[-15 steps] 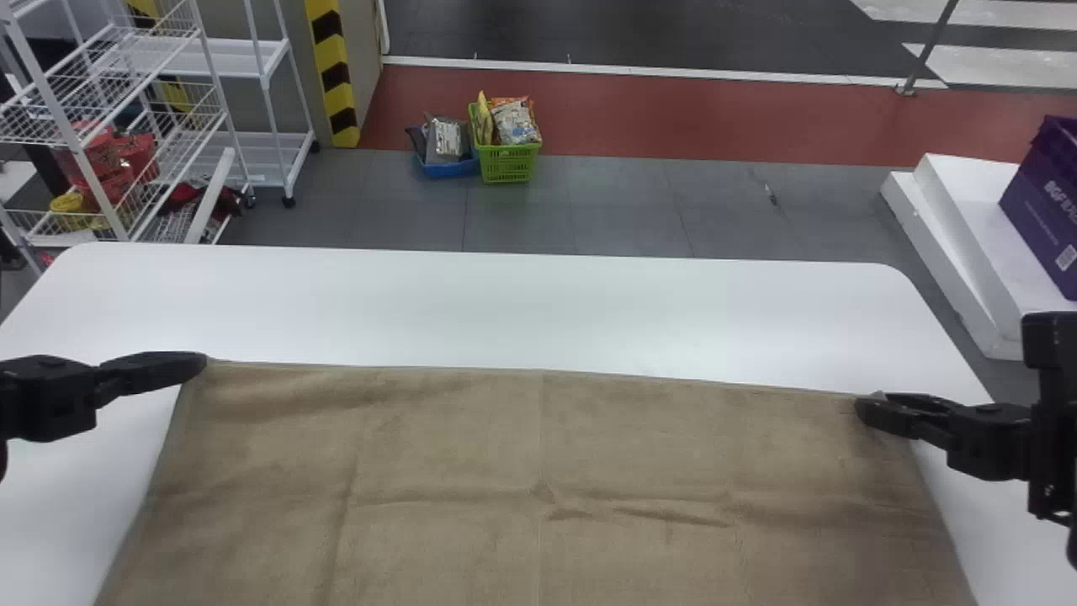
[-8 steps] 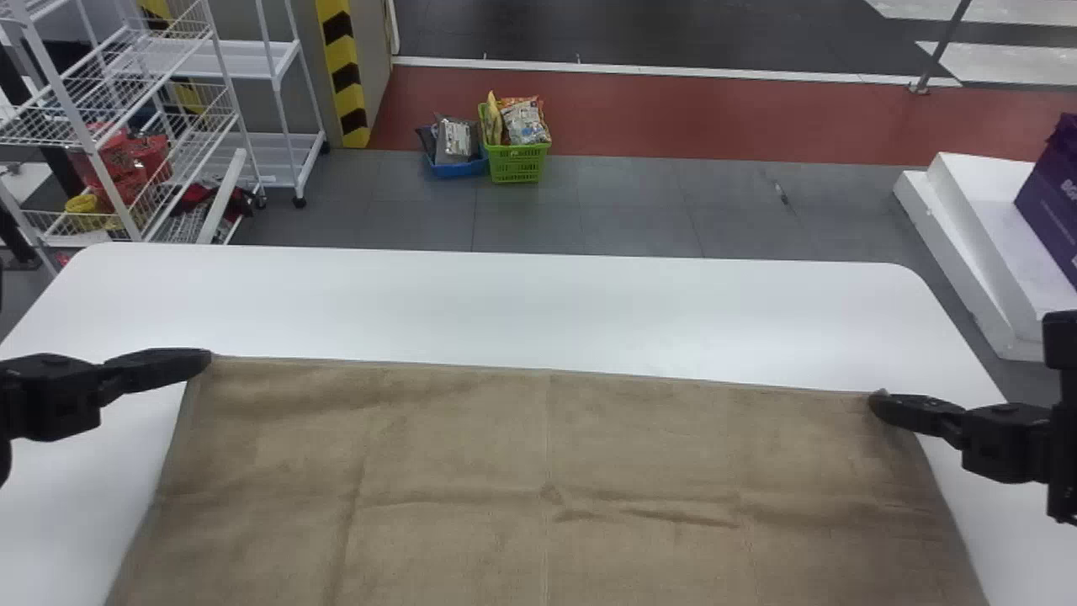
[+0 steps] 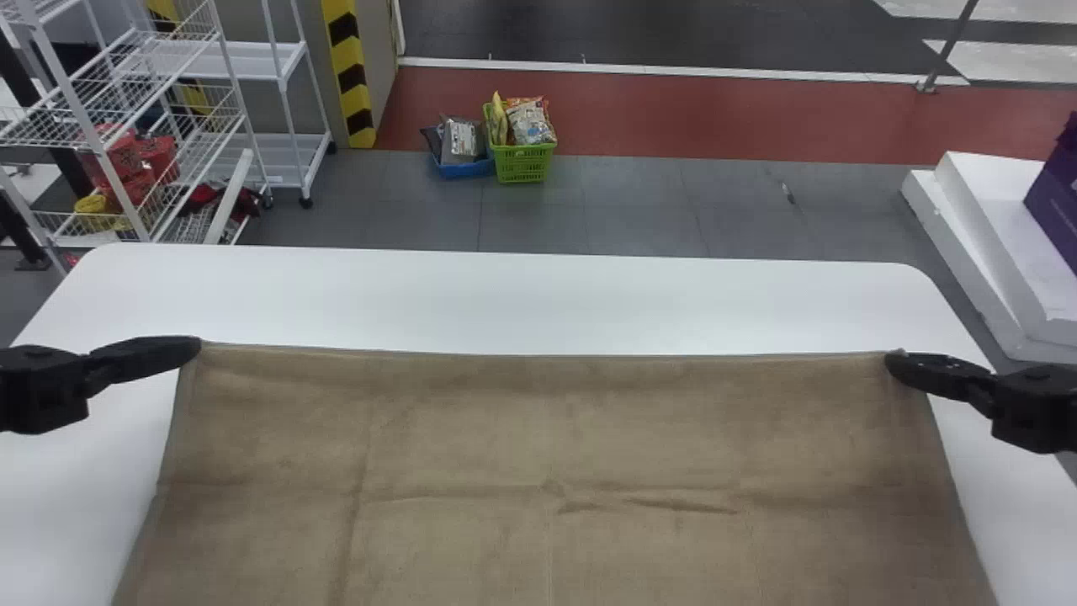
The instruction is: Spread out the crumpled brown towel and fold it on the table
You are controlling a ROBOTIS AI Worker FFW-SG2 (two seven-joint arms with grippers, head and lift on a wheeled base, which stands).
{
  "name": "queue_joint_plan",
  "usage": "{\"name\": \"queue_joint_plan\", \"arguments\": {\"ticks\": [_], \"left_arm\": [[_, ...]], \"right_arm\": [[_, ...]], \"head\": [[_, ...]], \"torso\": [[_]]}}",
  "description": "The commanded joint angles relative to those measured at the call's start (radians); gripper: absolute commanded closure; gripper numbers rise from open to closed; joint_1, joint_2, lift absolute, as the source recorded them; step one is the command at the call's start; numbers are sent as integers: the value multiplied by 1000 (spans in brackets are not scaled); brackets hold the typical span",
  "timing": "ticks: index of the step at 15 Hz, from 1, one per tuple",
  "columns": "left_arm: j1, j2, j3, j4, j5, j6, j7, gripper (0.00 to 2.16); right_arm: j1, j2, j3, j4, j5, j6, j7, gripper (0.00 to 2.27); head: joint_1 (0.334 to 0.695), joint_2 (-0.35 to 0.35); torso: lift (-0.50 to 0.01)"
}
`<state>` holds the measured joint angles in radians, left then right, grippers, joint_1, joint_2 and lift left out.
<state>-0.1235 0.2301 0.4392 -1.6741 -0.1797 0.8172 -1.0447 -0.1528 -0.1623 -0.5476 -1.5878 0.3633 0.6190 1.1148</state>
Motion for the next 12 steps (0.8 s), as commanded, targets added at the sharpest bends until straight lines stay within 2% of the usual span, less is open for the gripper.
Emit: {"name": "queue_joint_plan", "arguments": {"ticks": [1,6,9,12], "left_arm": [[13,-3,4,-32,8,17,-5,1777],[33,-17,10,-78,17,29,-5,1777],[51,-17,13,-98,46,32,-6,1777],[74,-23,35,-153,82,66,-20,1781]], "right_arm": [[-10,-2,12,-8,8,18,22,1332],[-13,-11,26,-20,26,-6,50,1332],[-4,-32,20,5,28,-92,59,1332],[24,-31,3,2,-7,-267,89,1332]], "head": [[695,-38],[695,-28],[695,-35],[695,-45]], "torso": [[-127],[-127],[-127],[-127]]}}
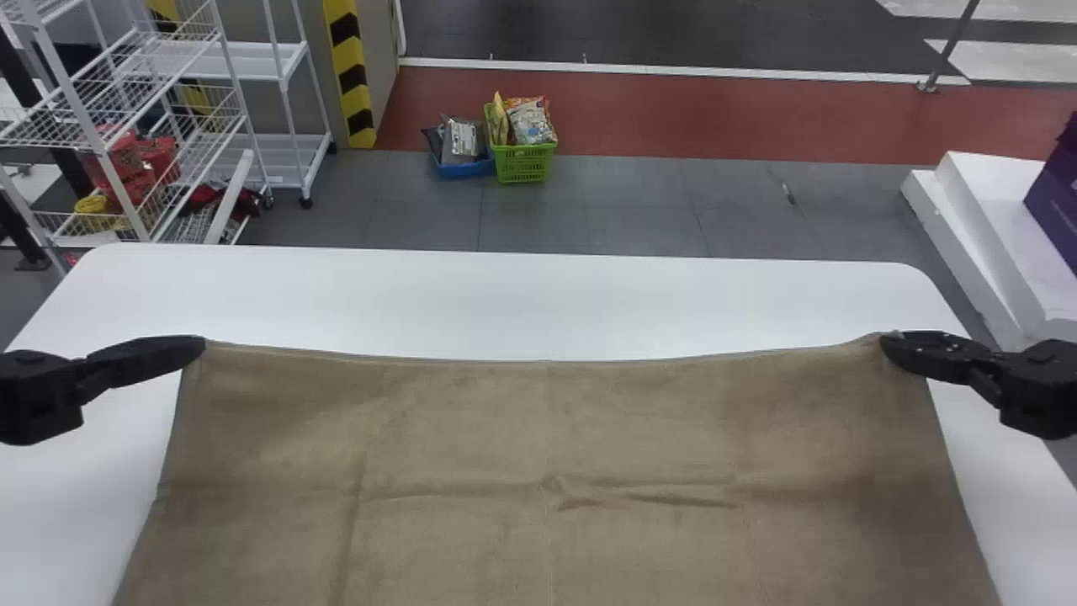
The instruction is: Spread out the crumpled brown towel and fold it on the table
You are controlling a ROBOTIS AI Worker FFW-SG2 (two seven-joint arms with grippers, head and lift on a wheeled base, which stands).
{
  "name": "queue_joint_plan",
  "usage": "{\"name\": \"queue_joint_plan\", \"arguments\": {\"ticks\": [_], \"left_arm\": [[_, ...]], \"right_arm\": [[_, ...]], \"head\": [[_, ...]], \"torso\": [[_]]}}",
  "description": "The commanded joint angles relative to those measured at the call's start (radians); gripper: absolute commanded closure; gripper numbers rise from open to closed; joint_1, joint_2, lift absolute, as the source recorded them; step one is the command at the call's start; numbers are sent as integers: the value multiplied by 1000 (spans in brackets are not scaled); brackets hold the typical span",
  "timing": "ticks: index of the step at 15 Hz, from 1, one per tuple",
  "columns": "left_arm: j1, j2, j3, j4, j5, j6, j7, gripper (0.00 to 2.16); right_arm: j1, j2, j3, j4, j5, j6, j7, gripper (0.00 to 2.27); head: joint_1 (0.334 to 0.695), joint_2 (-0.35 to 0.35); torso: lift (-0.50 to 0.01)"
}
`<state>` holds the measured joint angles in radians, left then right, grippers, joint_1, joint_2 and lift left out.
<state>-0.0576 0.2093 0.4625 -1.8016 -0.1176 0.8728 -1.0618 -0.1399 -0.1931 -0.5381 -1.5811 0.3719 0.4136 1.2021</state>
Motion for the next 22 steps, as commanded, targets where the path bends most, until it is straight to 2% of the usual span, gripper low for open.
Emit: {"name": "queue_joint_plan", "arguments": {"ticks": [1,3,8,12,17,22], "left_arm": [[16,-4,21,-42,39,10,-3,1781],[32,-7,35,-73,56,13,-4,1781],[78,-27,140,-93,134,7,-30,1781],[110,-28,179,-105,167,-8,-33,1781],[151,-53,231,-143,204,-14,-61,1781],[249,-68,288,-217,263,-11,-83,1777]], "right_arm": [[13,3,-19,-8,-28,-104,11,1332],[25,7,-30,-13,-33,-178,22,1332],[79,6,-91,0,-82,-353,120,1332],[102,4,-134,38,-107,-433,160,1332],[152,3,-184,20,-189,-503,165,1332],[269,12,-227,-40,-278,-571,165,1332]], "head": [[695,-45],[695,-42],[695,-27],[695,-12],[695,-13],[695,-22]], "torso": [[-127],[-127],[-127],[-127],[-127],[-127]]}}
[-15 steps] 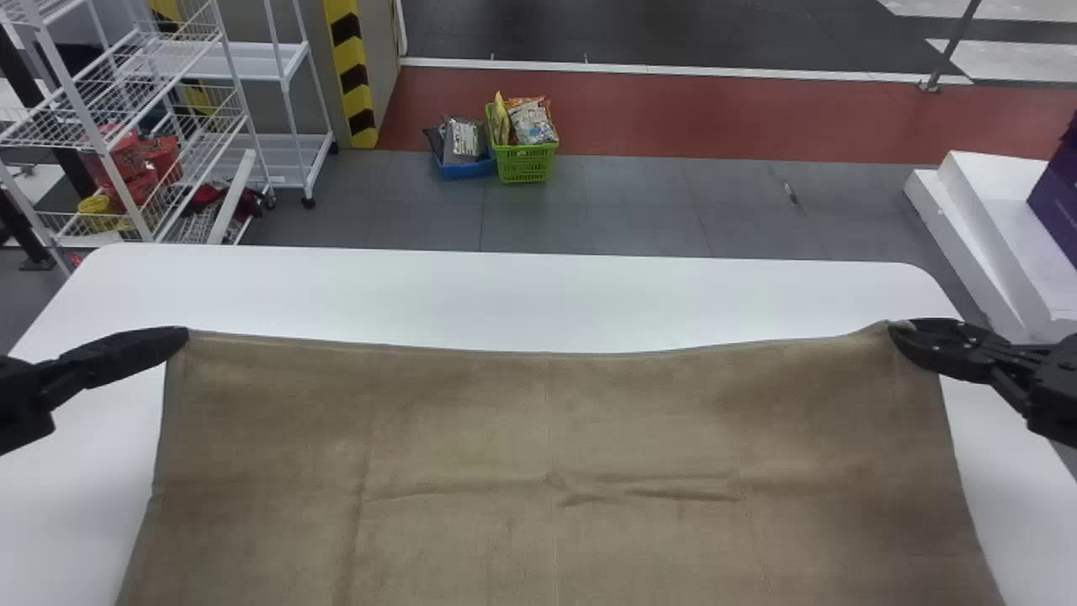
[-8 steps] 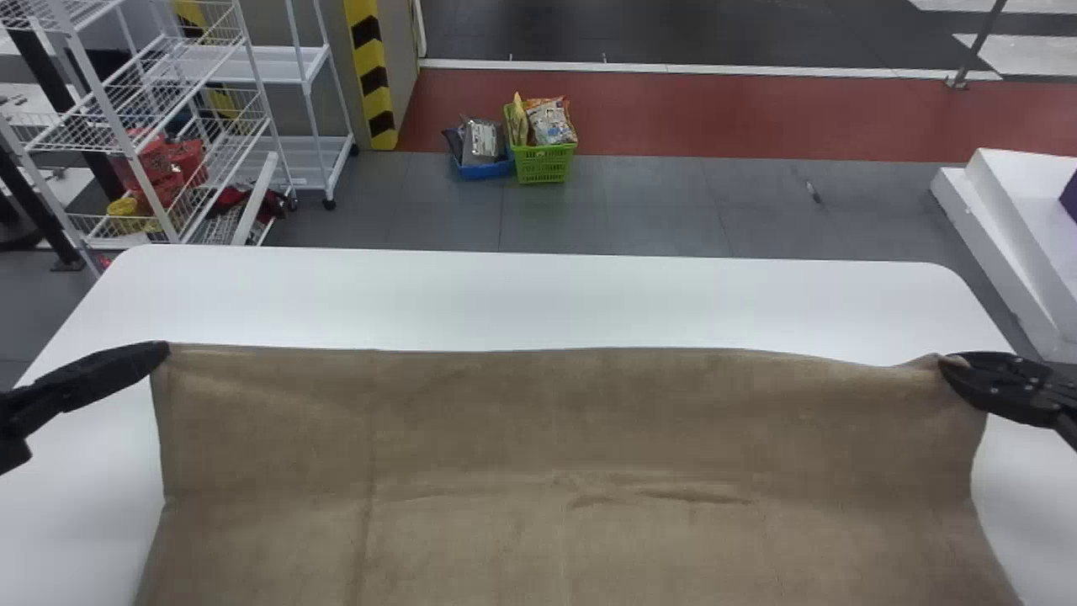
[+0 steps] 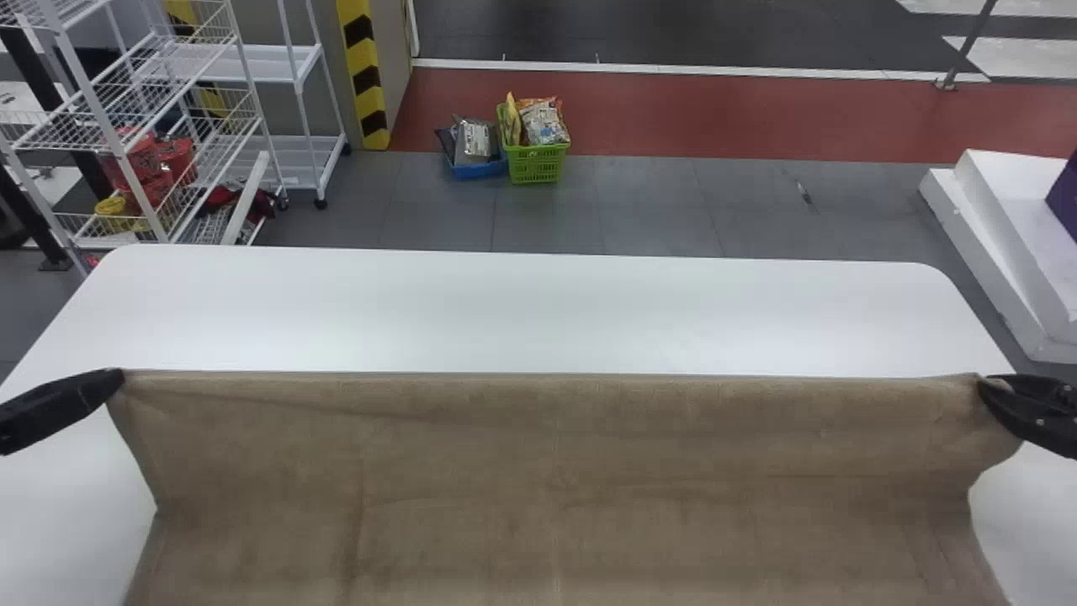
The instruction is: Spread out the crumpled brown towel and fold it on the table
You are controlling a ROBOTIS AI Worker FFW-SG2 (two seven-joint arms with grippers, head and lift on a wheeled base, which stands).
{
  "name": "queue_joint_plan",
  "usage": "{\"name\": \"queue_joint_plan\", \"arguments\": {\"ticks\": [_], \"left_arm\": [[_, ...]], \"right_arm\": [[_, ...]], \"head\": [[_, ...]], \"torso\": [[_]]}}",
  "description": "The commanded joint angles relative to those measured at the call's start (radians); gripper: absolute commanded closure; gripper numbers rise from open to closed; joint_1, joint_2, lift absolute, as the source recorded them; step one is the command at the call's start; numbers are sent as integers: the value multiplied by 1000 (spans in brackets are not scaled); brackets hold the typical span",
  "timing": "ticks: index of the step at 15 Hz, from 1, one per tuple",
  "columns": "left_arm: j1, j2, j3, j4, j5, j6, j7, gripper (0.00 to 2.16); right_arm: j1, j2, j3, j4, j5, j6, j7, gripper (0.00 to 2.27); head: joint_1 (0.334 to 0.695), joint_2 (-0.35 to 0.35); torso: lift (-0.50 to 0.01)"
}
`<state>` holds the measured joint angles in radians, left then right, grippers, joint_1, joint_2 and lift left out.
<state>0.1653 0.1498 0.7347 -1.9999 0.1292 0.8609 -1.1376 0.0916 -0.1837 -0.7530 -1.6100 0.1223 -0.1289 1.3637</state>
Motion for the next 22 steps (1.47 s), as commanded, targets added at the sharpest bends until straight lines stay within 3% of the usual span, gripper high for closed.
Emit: {"name": "queue_joint_plan", "arguments": {"ticks": [1,6,13,22], "left_arm": [[45,-21,32,-25,32,4,-21,1777],[120,-76,28,-69,30,10,-19,1781],[194,-79,94,-60,76,1,-50,1781],[281,-142,97,-88,84,-49,-63,1781]], "right_arm": [[66,6,-19,-18,-49,-59,3,1332],[162,18,-14,-18,-90,-172,3,1328],[201,10,-78,9,-121,-231,3,1328],[274,18,-52,45,-125,-350,3,1312]], "head": [[695,-24],[695,-37],[695,-57],[695,-66]], "torso": [[-127],[-127],[-127],[-127]]}}
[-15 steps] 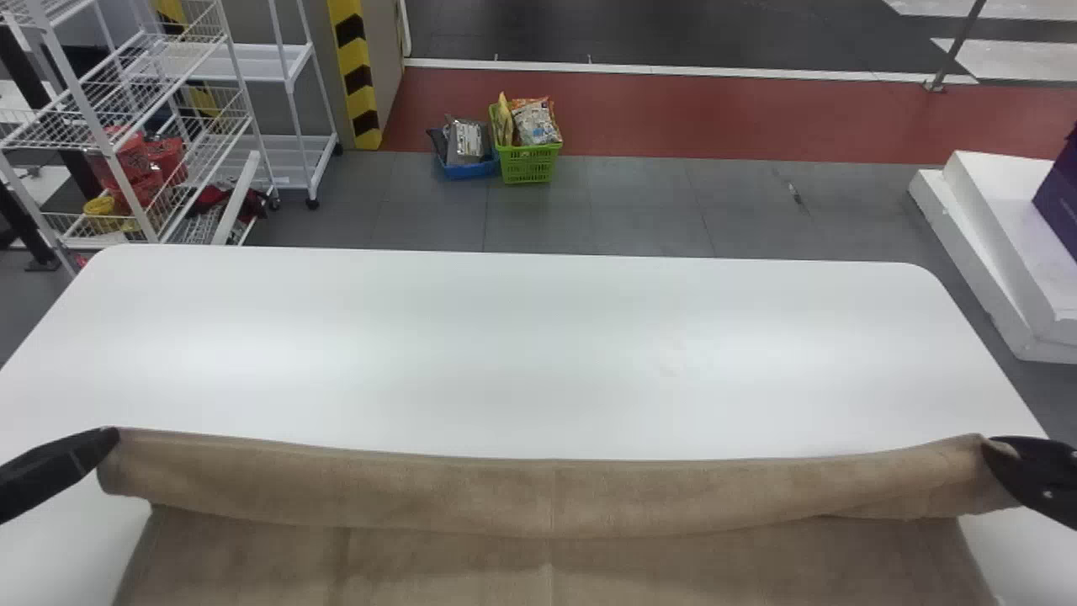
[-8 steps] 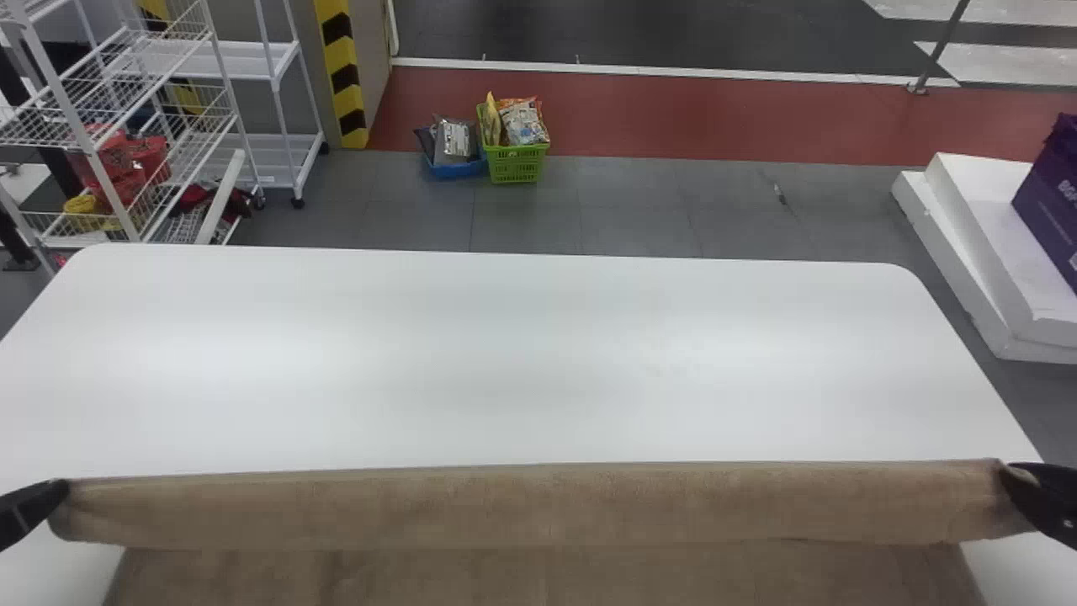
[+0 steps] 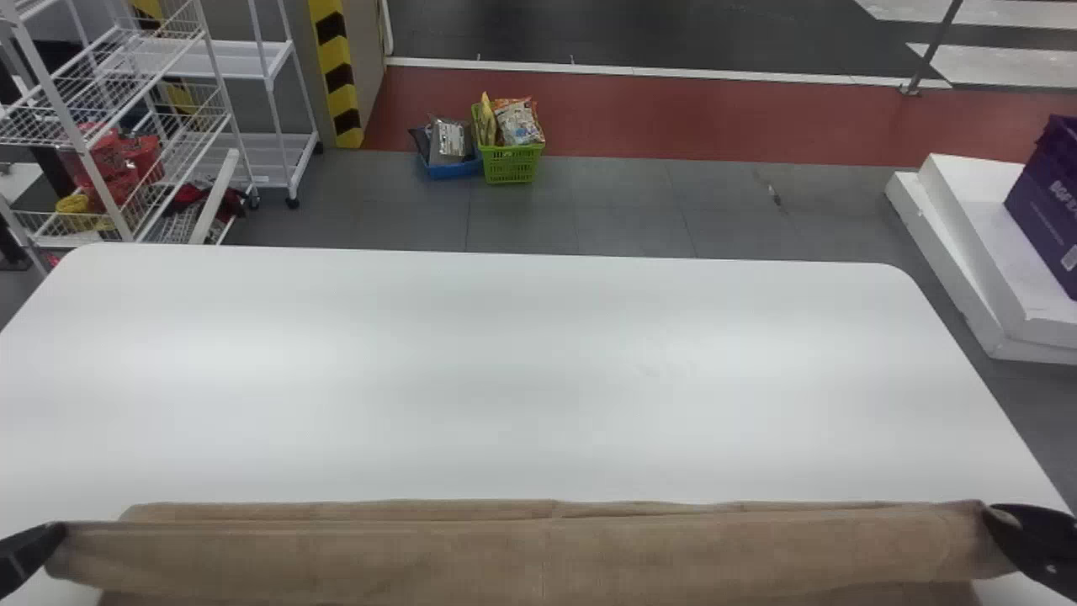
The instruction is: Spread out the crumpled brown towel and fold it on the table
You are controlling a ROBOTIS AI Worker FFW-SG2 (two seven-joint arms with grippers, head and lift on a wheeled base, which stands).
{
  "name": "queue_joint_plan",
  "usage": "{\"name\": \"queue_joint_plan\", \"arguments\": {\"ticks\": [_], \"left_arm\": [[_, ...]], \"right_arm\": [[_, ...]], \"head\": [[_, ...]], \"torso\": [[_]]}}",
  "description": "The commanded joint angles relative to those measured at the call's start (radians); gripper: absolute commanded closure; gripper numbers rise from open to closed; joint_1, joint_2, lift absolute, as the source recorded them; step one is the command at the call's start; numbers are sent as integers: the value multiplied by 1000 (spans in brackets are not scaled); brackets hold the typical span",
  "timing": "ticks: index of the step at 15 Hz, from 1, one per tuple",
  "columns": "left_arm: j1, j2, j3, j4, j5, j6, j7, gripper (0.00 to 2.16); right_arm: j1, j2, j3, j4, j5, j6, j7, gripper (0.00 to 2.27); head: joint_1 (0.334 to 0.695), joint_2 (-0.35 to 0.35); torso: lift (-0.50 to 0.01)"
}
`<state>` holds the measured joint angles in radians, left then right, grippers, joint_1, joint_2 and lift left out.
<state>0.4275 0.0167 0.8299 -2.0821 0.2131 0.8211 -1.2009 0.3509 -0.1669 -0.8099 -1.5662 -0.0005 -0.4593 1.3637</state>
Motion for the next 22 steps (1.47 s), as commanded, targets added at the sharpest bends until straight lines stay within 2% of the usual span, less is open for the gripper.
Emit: {"name": "queue_joint_plan", "arguments": {"ticks": [1,7,9,10,12,15,18,20,21,22], "left_arm": [[28,-14,6,-6,0,-15,-2,1781],[77,-19,26,28,26,-79,-8,1777],[77,-19,38,57,31,-92,-9,1710],[79,-19,41,70,31,-104,-11,1629],[88,-19,54,91,52,-141,-16,1605],[106,-19,75,112,85,-162,-23,1605],[109,-19,115,108,132,-162,-22,1318],[109,-19,132,77,155,-138,-20,616],[108,-19,136,54,158,-104,-19,522],[108,-19,135,40,160,-98,-19,522]], "right_arm": [[22,1,6,3,-3,-32,3,1312],[45,0,24,31,10,-87,3,1308],[46,0,28,61,16,-140,3,846],[46,-3,28,74,14,-143,3,836],[53,-11,26,97,4,-143,3,603],[68,-28,8,132,-16,-155,3,512],[76,-34,-25,118,-81,-112,3,427],[74,-25,-34,54,-92,57,3,427],[76,-14,-34,34,-90,69,3,424],[74,-6,-32,21,-90,84,3,424]], "head": [[695,-68],[695,-45],[695,-33],[695,-27],[695,-12],[695,-7],[695,-19],[695,-32],[695,-37],[695,-40]], "torso": [[-127],[-127],[-127],[-127],[-127],[-127],[-127],[-127],[-127],[-127]]}}
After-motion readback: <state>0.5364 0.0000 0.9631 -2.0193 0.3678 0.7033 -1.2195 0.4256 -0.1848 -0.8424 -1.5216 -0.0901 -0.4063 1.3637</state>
